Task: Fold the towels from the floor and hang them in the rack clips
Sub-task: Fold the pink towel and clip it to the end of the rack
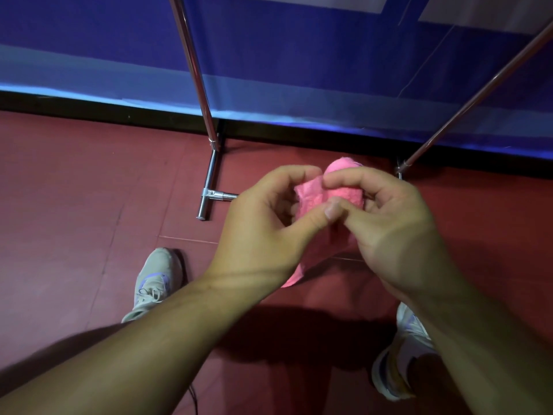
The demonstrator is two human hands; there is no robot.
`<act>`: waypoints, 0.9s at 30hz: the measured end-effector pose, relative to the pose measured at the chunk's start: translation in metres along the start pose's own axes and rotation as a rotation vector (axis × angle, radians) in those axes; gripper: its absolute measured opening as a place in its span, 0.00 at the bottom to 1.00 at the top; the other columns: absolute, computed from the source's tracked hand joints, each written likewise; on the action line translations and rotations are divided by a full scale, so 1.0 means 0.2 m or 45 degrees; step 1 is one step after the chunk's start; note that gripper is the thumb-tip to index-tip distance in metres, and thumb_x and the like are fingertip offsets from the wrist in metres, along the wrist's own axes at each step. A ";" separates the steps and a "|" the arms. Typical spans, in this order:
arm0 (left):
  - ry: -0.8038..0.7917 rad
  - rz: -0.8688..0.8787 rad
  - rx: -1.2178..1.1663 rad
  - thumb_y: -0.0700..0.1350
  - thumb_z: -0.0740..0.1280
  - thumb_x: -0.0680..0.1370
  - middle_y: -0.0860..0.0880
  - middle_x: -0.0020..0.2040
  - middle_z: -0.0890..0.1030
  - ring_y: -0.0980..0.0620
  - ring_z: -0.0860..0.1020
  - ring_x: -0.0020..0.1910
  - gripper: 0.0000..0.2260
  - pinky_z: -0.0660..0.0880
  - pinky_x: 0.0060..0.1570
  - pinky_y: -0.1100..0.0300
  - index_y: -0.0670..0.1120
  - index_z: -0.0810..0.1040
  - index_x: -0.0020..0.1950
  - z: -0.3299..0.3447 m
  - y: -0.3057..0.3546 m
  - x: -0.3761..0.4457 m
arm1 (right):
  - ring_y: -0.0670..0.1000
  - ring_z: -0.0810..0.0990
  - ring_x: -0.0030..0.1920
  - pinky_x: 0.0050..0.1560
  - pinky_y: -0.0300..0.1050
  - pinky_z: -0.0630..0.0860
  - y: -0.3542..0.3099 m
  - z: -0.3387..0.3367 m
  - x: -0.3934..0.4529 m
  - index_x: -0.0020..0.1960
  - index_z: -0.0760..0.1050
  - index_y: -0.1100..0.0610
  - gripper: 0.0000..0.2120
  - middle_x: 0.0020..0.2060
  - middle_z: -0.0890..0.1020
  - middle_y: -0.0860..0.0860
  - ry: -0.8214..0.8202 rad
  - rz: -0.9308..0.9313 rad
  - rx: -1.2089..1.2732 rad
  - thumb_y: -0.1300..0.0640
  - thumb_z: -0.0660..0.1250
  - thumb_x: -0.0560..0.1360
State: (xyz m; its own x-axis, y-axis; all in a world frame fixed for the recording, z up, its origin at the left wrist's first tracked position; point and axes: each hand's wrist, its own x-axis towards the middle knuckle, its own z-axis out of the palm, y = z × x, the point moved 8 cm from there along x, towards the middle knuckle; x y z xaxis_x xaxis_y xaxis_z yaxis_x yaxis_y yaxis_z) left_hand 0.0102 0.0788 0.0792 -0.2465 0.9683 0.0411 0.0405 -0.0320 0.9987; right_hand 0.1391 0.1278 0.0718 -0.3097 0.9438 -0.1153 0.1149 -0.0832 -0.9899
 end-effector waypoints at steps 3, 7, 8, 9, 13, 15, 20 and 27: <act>-0.032 0.066 0.135 0.41 0.72 0.73 0.50 0.42 0.86 0.52 0.83 0.40 0.05 0.81 0.44 0.50 0.52 0.81 0.45 -0.01 0.02 0.01 | 0.50 0.83 0.55 0.61 0.51 0.78 0.04 -0.02 0.02 0.59 0.76 0.46 0.20 0.55 0.84 0.52 0.016 0.063 -0.003 0.63 0.69 0.71; -0.135 0.120 0.203 0.36 0.69 0.74 0.55 0.38 0.83 0.62 0.80 0.40 0.08 0.75 0.43 0.65 0.49 0.80 0.42 -0.05 0.08 0.04 | 0.49 0.82 0.56 0.65 0.54 0.75 0.22 -0.05 0.05 0.63 0.78 0.48 0.23 0.55 0.84 0.48 -0.207 0.374 -0.398 0.53 0.70 0.67; -0.155 0.144 0.230 0.36 0.69 0.74 0.53 0.38 0.83 0.60 0.81 0.39 0.07 0.76 0.43 0.63 0.48 0.80 0.42 -0.07 0.09 0.05 | 0.49 0.84 0.52 0.60 0.54 0.78 0.27 -0.05 0.03 0.60 0.79 0.46 0.22 0.50 0.86 0.48 -0.310 0.473 -0.521 0.50 0.69 0.65; -0.165 0.167 0.251 0.36 0.69 0.74 0.51 0.38 0.84 0.56 0.81 0.40 0.07 0.77 0.43 0.59 0.47 0.80 0.42 -0.09 0.10 0.06 | 0.48 0.85 0.45 0.52 0.51 0.80 0.31 -0.07 0.01 0.55 0.80 0.46 0.19 0.43 0.87 0.47 -0.396 0.547 -0.652 0.48 0.68 0.64; -0.172 0.217 0.358 0.35 0.68 0.74 0.51 0.37 0.83 0.53 0.80 0.37 0.06 0.77 0.40 0.58 0.46 0.80 0.42 -0.17 0.12 0.09 | 0.45 0.73 0.25 0.30 0.42 0.69 0.26 -0.13 0.04 0.39 0.77 0.52 0.03 0.23 0.77 0.46 -0.292 0.360 -0.792 0.54 0.71 0.70; -0.154 0.190 0.448 0.35 0.68 0.75 0.57 0.33 0.80 0.62 0.76 0.32 0.07 0.72 0.36 0.65 0.48 0.80 0.42 -0.20 0.11 0.11 | 0.49 0.77 0.30 0.35 0.47 0.74 0.16 -0.17 0.07 0.38 0.75 0.52 0.08 0.28 0.79 0.49 -0.114 0.163 -0.749 0.49 0.71 0.66; -0.102 0.199 0.796 0.39 0.71 0.74 0.58 0.34 0.79 0.63 0.76 0.31 0.06 0.72 0.36 0.65 0.50 0.82 0.42 -0.29 0.07 0.15 | 0.43 0.73 0.27 0.30 0.32 0.64 0.01 -0.26 0.05 0.33 0.78 0.55 0.12 0.23 0.75 0.43 0.144 -0.053 -1.192 0.50 0.77 0.66; -0.170 0.289 1.133 0.40 0.72 0.72 0.52 0.41 0.83 0.54 0.79 0.42 0.05 0.71 0.45 0.67 0.47 0.86 0.46 -0.25 0.02 0.14 | 0.55 0.82 0.43 0.48 0.44 0.72 -0.08 -0.23 0.03 0.37 0.84 0.57 0.03 0.40 0.85 0.54 0.219 -0.298 -1.387 0.58 0.77 0.67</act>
State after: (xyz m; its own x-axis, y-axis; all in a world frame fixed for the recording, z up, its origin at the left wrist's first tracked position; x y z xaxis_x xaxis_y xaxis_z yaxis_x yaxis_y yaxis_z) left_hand -0.0444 0.0938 0.0862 -0.0304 0.9844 0.1734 0.8161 -0.0757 0.5730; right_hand 0.1778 0.1501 0.0910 -0.3071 0.9381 0.1602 0.8598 0.3456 -0.3760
